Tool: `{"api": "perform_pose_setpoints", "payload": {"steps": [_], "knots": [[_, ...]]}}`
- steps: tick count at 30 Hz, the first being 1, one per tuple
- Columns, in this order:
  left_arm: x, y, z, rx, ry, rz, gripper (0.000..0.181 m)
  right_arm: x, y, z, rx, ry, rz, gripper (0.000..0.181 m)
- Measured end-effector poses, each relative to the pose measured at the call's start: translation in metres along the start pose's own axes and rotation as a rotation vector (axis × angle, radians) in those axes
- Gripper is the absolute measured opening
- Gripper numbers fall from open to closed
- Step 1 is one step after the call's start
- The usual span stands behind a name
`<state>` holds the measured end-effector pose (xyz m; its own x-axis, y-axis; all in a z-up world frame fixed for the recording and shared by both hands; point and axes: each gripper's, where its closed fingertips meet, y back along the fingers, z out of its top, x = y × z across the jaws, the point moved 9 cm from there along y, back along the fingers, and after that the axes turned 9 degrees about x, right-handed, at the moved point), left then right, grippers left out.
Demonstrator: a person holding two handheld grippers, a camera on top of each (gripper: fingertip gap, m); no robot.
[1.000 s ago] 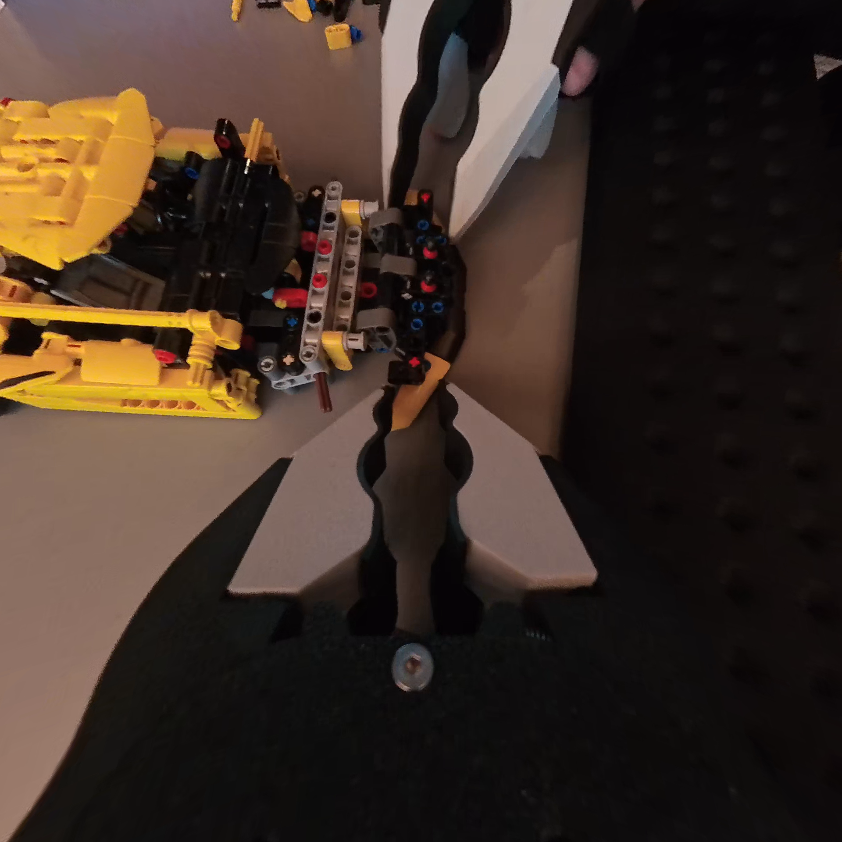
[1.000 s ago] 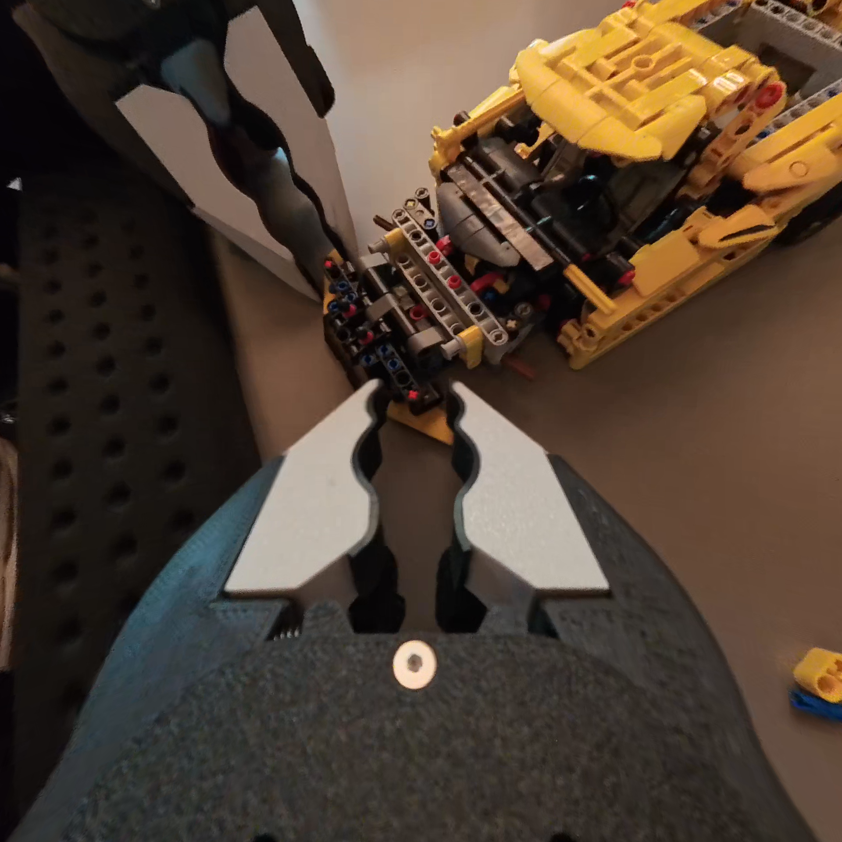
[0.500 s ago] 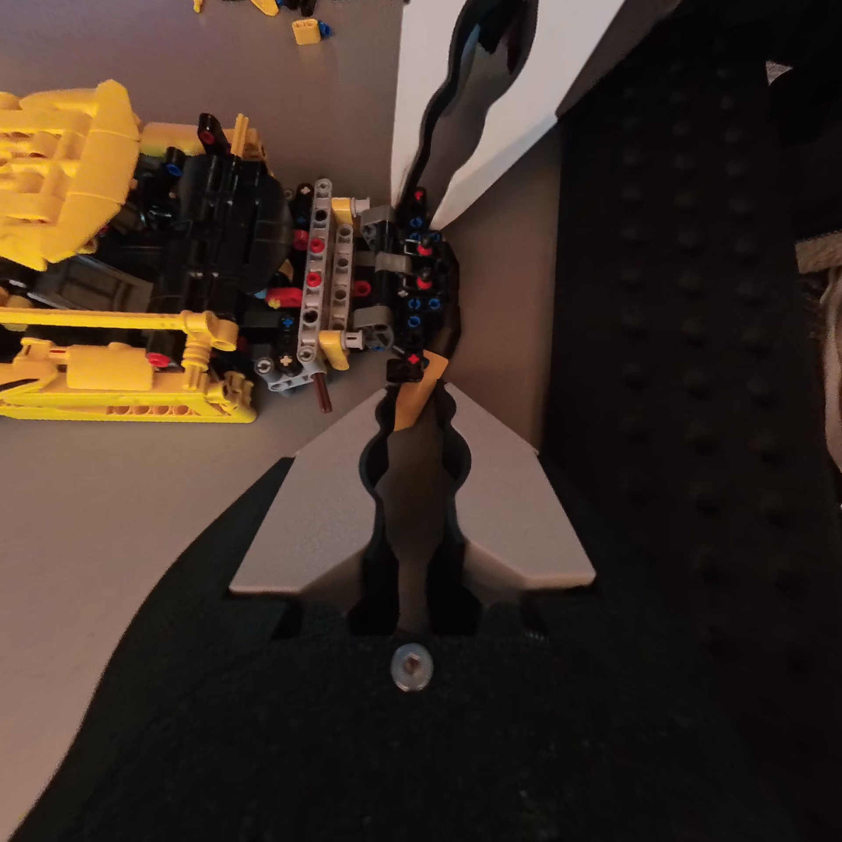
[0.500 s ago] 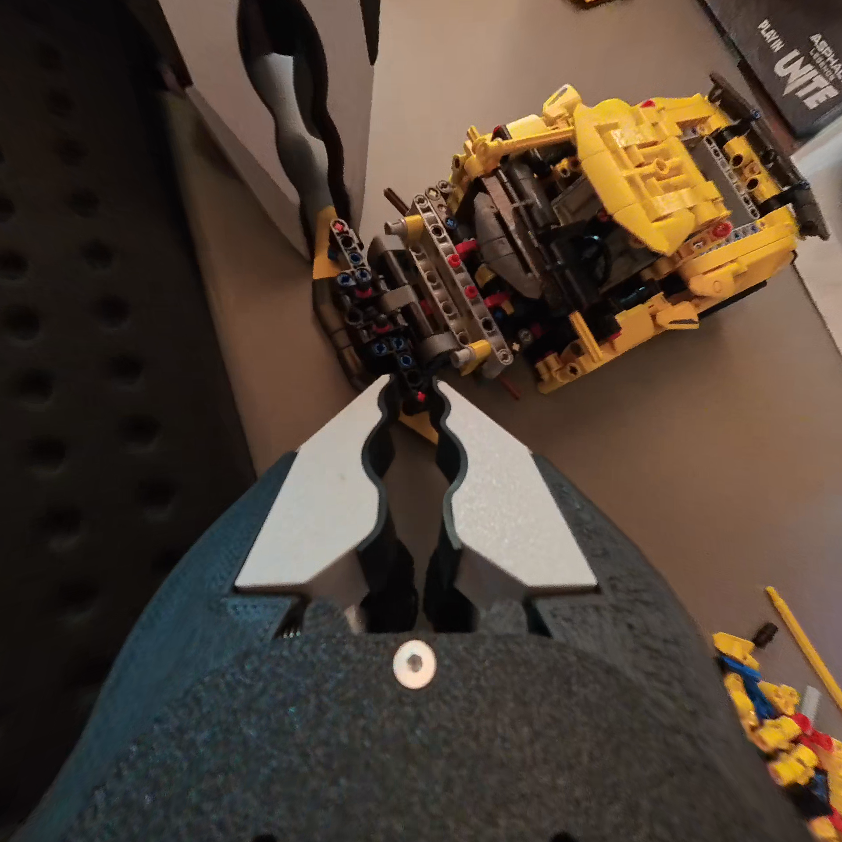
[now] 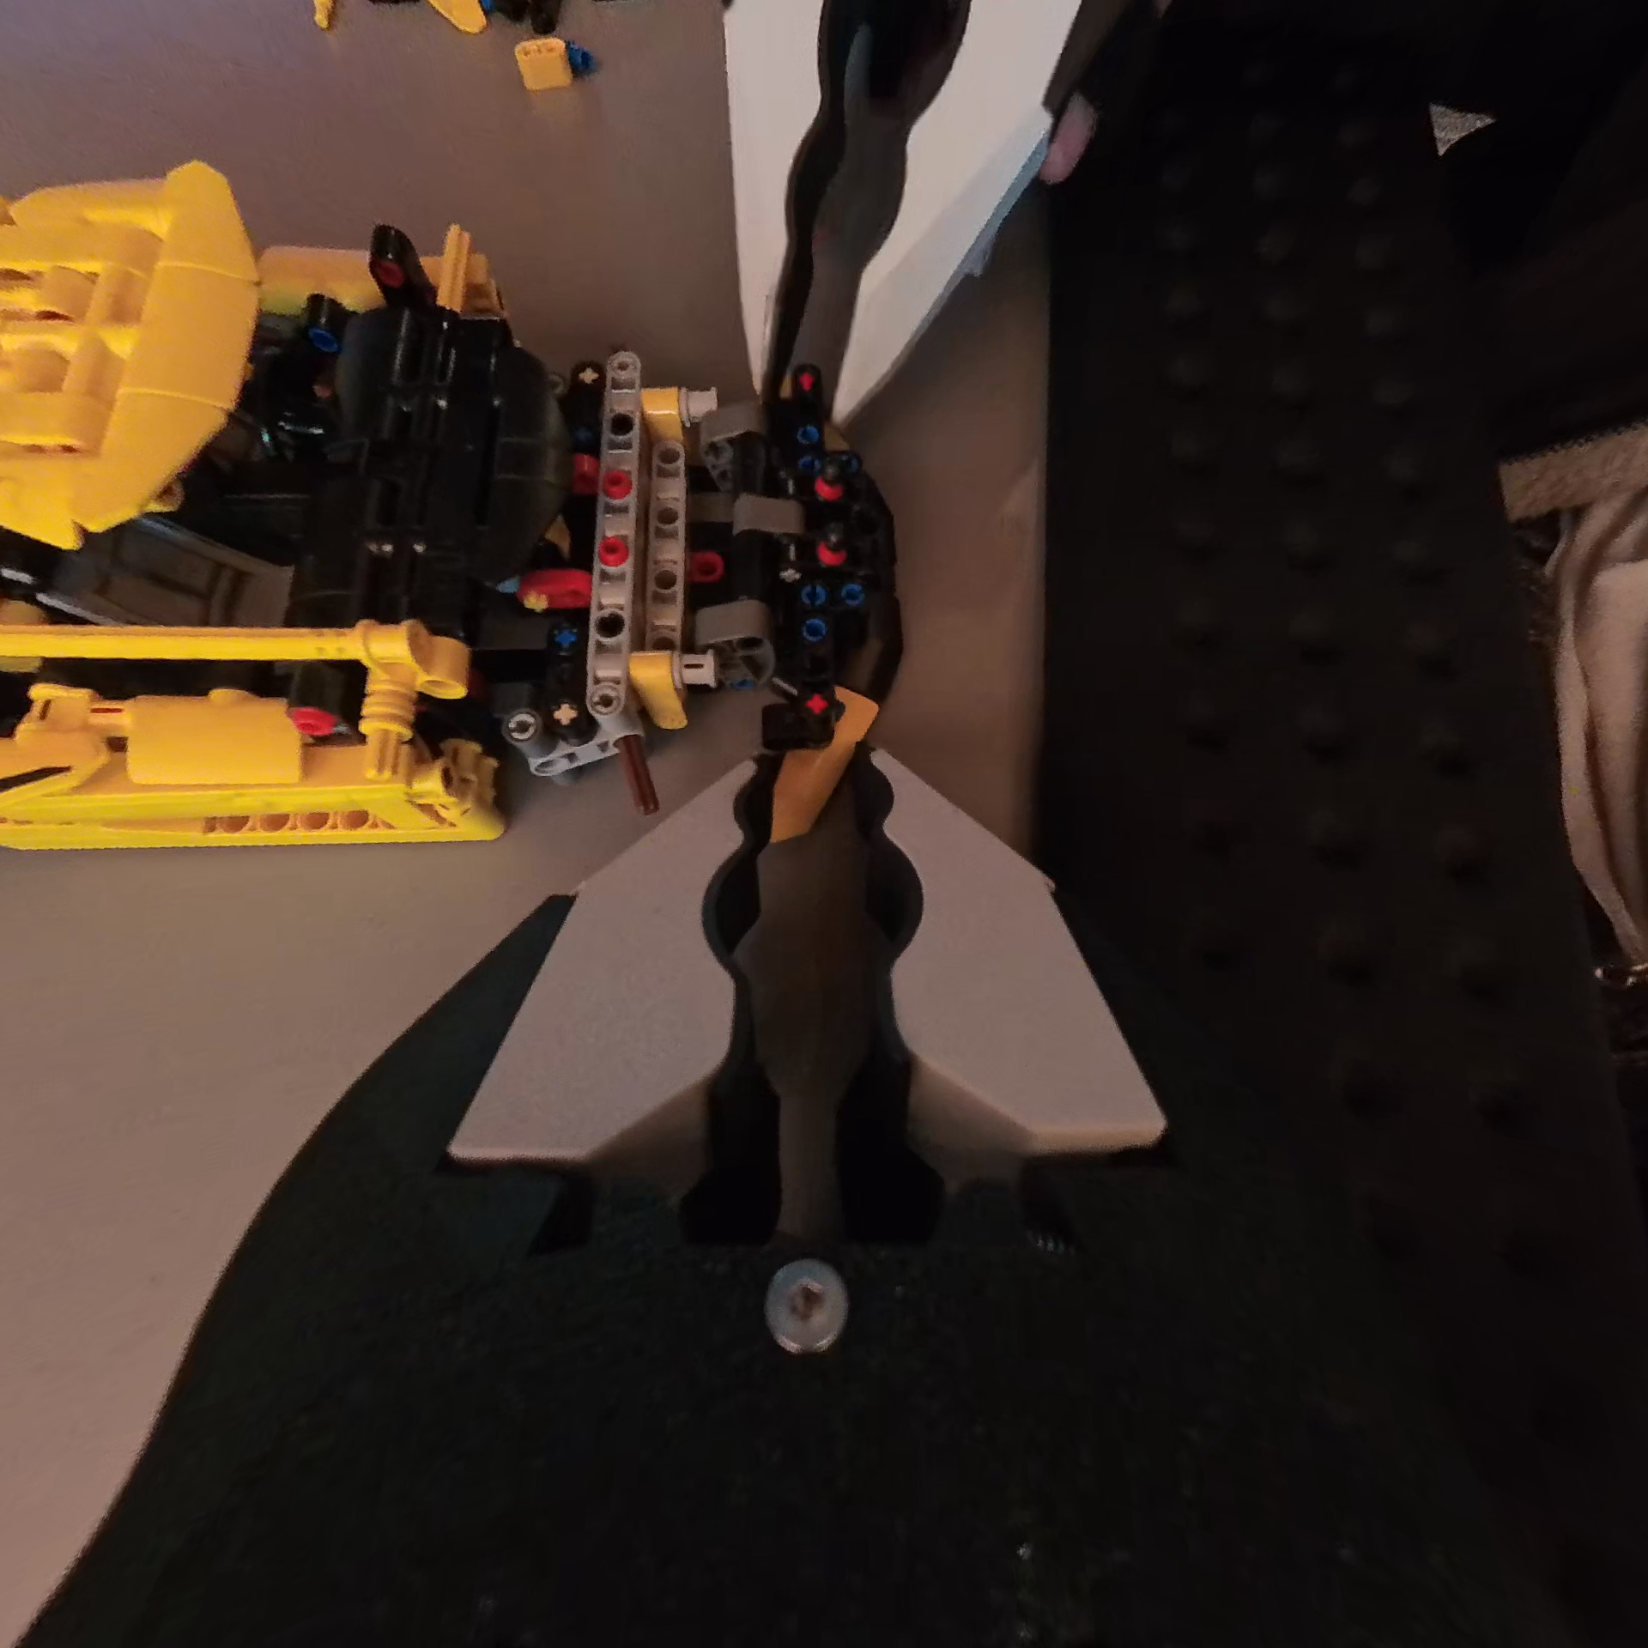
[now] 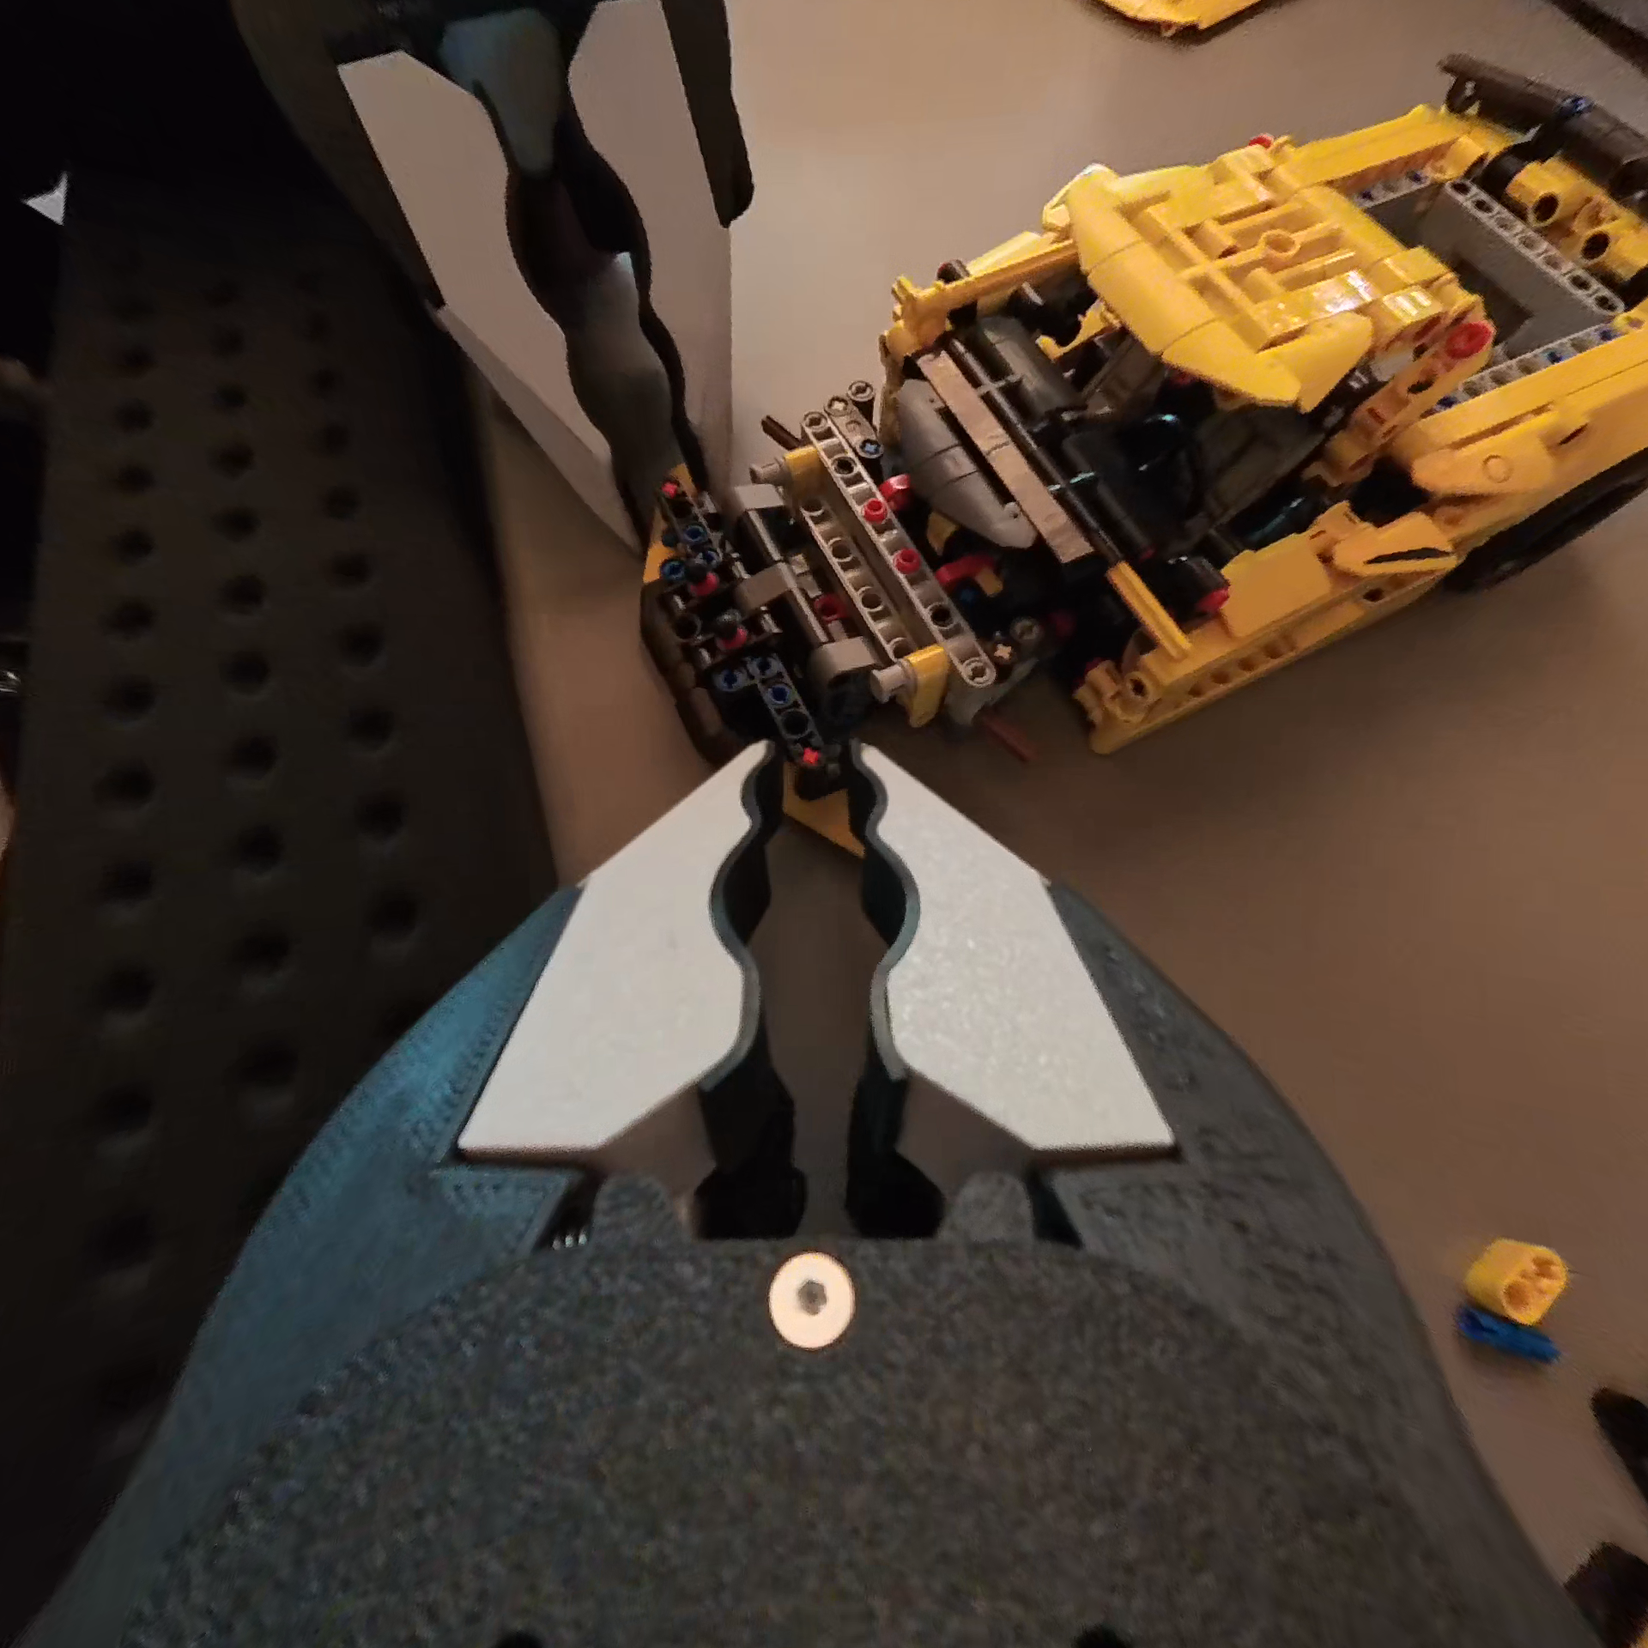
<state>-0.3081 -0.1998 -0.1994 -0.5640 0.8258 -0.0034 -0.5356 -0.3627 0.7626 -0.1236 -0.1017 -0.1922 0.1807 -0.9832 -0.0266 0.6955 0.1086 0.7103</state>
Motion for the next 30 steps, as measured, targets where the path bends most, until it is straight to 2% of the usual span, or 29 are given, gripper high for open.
{"api": "perform_pose_setpoints", "payload": {"steps": [14, 16, 23, 30], "knots": [[-0.0004, -0.0003, -0.0002, 0.0, 0.001, 0.002, 0.018, 0.0028, -0.0037, 0.0006, 0.024, 0.057, -0.071, 0.019], [-0.0004, -0.0003, -0.0001, 0.0, 0.001, 0.001, 0.018, 0.0019, -0.0034, -0.0001, 0.026, 0.061, -0.095, 0.024], [-0.0001, -0.0005, 0.0, 0.0, 0.005, -0.003, 0.018, 0.0013, -0.005, -0.0007, 0.046, 0.042, -0.045, 0.016], [-0.0026, -0.0008, 0.0004, 0.0, -0.014, -0.022, 0.017, -0.0038, 0.0029, 0.0014, -0.011, -0.019, 0.06, 0.014]]}}
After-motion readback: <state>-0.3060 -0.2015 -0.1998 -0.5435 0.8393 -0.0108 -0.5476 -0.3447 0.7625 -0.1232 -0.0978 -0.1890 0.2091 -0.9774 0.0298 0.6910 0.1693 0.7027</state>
